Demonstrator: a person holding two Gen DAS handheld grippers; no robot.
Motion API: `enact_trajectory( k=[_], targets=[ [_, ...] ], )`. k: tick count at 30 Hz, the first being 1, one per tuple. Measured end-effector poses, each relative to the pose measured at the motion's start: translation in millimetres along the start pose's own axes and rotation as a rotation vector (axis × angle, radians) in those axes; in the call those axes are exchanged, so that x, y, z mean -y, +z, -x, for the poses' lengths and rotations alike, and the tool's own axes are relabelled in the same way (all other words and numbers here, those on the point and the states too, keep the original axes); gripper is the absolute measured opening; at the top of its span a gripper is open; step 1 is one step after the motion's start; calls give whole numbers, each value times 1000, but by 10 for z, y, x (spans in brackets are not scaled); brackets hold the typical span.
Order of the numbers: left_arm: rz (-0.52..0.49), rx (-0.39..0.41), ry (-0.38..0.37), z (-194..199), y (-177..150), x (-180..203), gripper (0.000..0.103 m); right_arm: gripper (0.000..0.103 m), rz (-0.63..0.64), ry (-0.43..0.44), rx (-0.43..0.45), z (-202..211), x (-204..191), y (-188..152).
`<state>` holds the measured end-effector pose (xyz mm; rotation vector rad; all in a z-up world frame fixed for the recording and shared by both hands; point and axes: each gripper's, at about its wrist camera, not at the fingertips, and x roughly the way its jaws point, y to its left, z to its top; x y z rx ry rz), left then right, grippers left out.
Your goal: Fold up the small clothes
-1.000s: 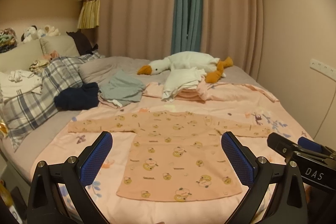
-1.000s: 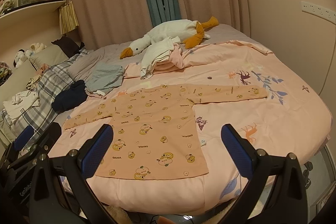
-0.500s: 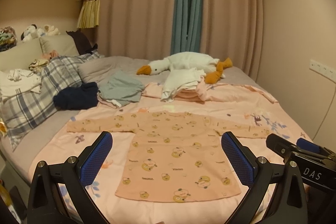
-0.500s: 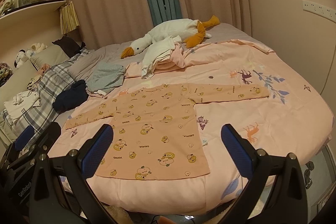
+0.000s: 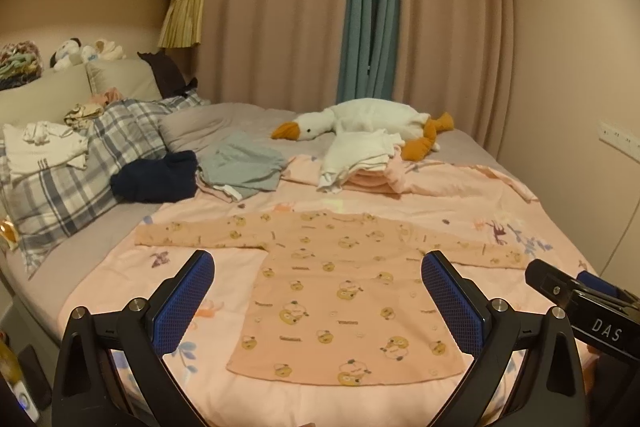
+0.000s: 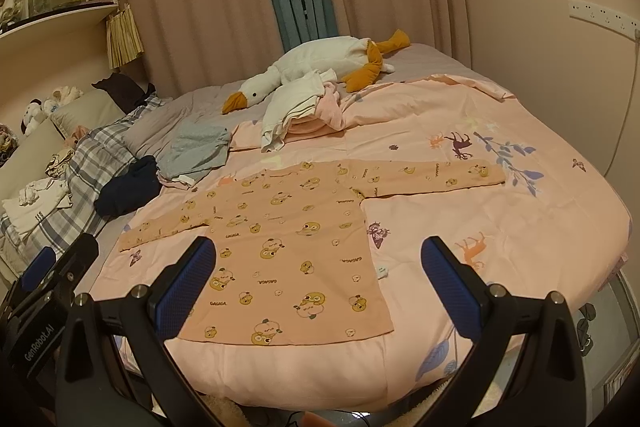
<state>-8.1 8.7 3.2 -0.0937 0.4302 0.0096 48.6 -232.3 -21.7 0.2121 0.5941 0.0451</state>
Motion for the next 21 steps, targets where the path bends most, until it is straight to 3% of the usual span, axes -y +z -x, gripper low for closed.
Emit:
enact_trajectory(
  k=[21],
  targets=[
    [1,-39,4,-70,-53,-20,103,103,-1,-6,-39,-114,0,-37]
  ],
)
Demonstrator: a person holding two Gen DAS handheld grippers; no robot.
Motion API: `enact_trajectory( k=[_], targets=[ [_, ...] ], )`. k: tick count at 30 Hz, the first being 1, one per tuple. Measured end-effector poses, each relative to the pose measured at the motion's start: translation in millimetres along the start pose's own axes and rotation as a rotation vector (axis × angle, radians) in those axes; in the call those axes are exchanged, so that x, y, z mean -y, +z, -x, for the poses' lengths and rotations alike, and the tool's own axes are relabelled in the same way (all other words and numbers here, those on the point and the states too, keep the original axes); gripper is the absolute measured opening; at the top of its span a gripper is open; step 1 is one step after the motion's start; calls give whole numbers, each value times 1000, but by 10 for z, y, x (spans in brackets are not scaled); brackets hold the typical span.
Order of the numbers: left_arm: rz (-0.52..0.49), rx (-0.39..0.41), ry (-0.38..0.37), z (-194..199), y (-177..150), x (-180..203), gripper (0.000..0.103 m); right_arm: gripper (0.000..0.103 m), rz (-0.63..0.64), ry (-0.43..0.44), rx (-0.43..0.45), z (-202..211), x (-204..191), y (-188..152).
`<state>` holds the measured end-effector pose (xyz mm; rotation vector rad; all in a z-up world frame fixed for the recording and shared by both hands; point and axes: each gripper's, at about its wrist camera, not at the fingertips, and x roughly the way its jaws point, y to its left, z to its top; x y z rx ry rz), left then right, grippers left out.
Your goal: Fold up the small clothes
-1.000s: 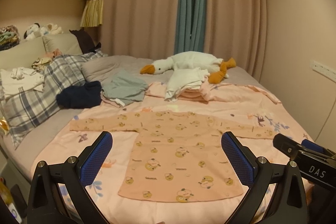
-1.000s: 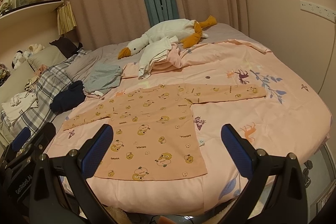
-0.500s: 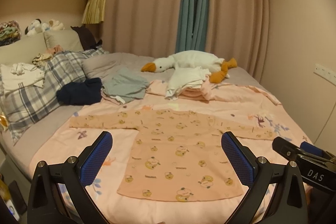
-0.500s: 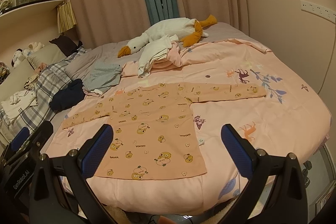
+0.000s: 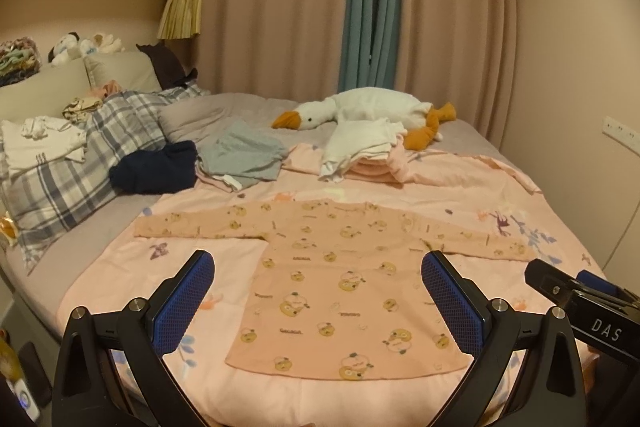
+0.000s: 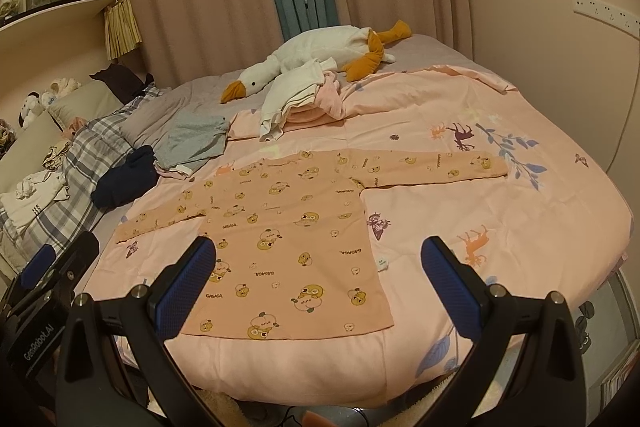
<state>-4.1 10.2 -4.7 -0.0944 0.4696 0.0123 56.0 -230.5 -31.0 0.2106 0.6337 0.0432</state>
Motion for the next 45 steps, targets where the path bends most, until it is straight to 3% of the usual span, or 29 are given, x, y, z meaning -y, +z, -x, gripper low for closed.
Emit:
enact_trajectory(
  k=[36,45],
  targets=[
    [-32,-54,-25,-187,22,199,103,103,-48,40,-20,-171,191,-10],
    [-26,-79,-26,-378,57,268,103,103,-118,76,-40,-348,348,28]
  ],
)
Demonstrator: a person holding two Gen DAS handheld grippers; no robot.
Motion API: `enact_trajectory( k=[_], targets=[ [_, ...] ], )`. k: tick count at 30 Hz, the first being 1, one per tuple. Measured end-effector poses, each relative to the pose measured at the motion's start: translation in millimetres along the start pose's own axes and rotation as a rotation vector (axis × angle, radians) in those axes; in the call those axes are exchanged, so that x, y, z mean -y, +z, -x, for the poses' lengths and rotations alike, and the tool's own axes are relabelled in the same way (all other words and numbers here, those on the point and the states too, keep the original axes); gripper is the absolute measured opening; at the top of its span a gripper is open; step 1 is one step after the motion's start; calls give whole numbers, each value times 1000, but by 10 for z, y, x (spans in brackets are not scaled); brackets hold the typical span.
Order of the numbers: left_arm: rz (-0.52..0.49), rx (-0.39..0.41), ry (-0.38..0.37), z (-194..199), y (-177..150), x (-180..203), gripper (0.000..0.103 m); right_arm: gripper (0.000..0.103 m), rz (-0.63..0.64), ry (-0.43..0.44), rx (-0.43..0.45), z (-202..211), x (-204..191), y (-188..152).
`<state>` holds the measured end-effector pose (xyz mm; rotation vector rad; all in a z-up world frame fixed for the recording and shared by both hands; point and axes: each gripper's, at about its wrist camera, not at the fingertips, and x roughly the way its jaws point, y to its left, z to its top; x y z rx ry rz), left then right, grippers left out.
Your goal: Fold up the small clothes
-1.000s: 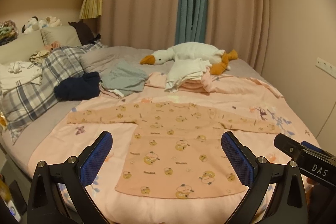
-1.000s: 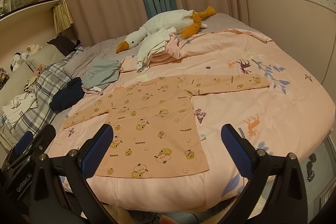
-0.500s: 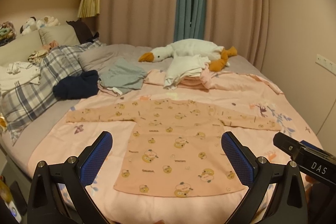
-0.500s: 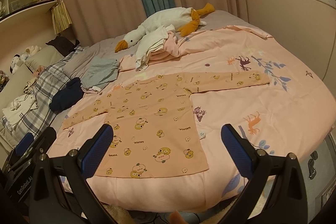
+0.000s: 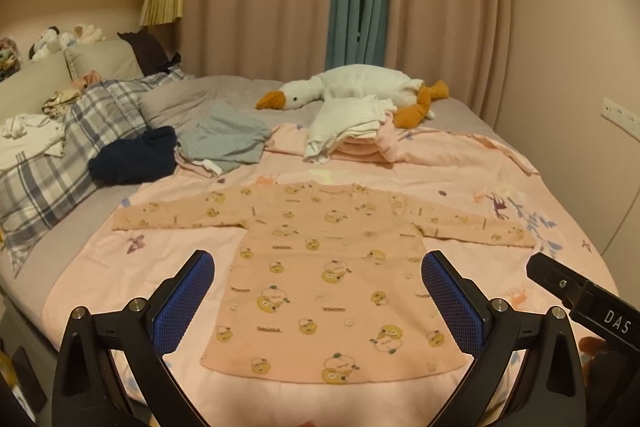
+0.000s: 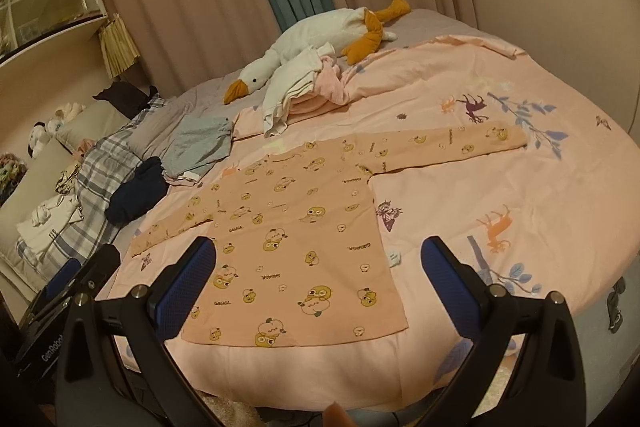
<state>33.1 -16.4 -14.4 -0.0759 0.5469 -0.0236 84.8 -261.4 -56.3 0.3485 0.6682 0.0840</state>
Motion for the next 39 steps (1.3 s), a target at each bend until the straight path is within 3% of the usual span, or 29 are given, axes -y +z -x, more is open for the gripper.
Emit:
enact_trajectory(
  k=[11,27,36,39],
  targets=[
    [-5,-6,3,-6,21,35,103,103,1,-48,5,12,79,37],
    [-17,44,10,294,-2,49,103,103,33,-25,41,295,35,-46],
    [16,99,1,548,-146,-14,103,103,-30,-3,101,492,141,-204],
    [26,106,-19,627,-210,-62,103,103,-29,6,84,518,118,-287]
  ],
)
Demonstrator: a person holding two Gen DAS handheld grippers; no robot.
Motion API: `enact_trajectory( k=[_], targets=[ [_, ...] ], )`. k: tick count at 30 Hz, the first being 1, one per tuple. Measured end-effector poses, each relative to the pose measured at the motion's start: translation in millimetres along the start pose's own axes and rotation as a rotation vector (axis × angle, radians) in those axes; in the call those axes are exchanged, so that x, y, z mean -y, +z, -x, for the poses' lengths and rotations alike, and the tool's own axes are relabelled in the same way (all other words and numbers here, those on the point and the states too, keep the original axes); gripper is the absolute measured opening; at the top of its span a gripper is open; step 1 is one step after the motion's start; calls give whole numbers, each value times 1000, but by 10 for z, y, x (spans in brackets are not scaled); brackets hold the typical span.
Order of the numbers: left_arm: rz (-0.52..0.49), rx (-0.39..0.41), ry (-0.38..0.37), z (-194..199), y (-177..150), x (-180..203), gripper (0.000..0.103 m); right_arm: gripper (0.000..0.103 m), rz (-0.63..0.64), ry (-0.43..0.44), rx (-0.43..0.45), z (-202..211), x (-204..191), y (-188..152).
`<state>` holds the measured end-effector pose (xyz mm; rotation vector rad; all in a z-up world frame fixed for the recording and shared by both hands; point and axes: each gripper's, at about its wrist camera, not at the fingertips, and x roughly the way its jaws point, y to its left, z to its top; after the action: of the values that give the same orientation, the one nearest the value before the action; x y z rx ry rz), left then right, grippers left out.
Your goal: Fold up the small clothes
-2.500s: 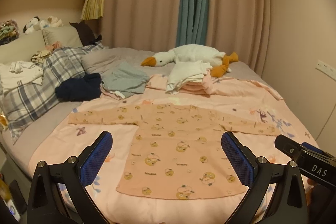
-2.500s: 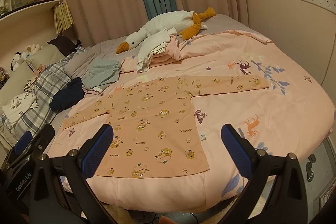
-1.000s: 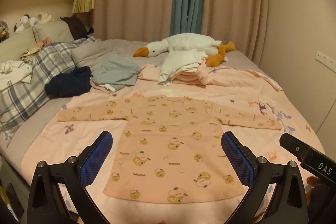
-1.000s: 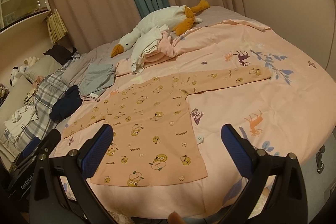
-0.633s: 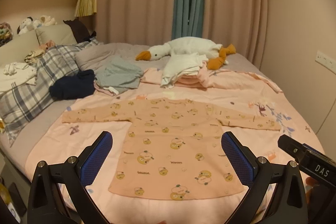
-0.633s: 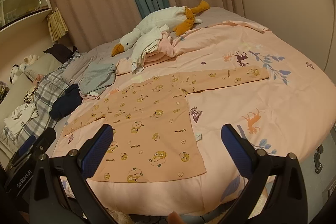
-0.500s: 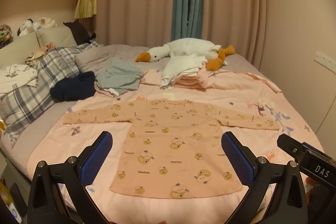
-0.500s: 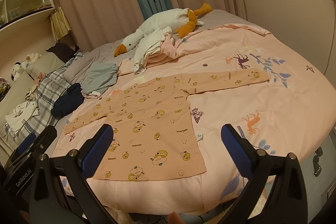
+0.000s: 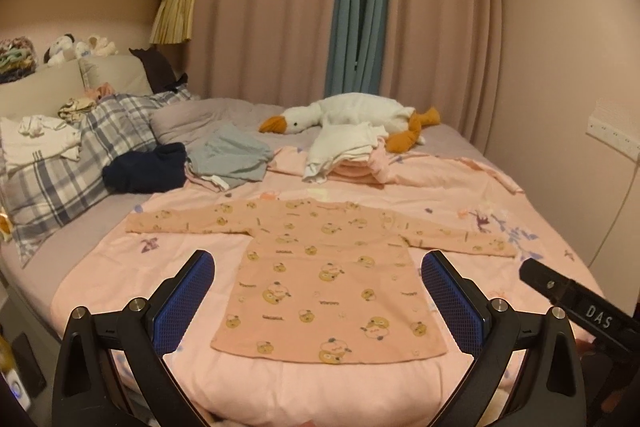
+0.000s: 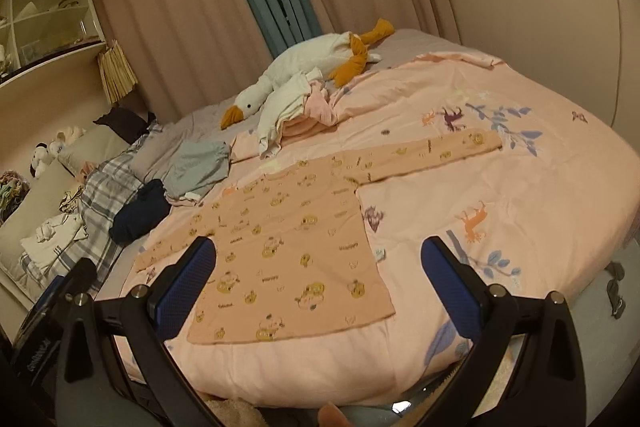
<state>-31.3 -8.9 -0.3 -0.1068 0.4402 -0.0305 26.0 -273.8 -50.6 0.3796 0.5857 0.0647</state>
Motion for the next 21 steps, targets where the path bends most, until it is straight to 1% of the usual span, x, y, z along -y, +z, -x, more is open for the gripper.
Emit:
enact_trajectory(
  k=[5,12,18,21],
  targets=[
    [0,20,15,113,-91,-34,103,103,25,12,18,144,-92,-115],
    [7,35,-11,249,-204,-105,103,103,44,33,47,325,-152,-272],
    [-2,35,-27,254,-251,-97,103,103,61,23,56,393,-180,-367],
    [-8,34,-39,260,-266,-95,103,103,58,34,65,403,-186,-376]
  ],
)
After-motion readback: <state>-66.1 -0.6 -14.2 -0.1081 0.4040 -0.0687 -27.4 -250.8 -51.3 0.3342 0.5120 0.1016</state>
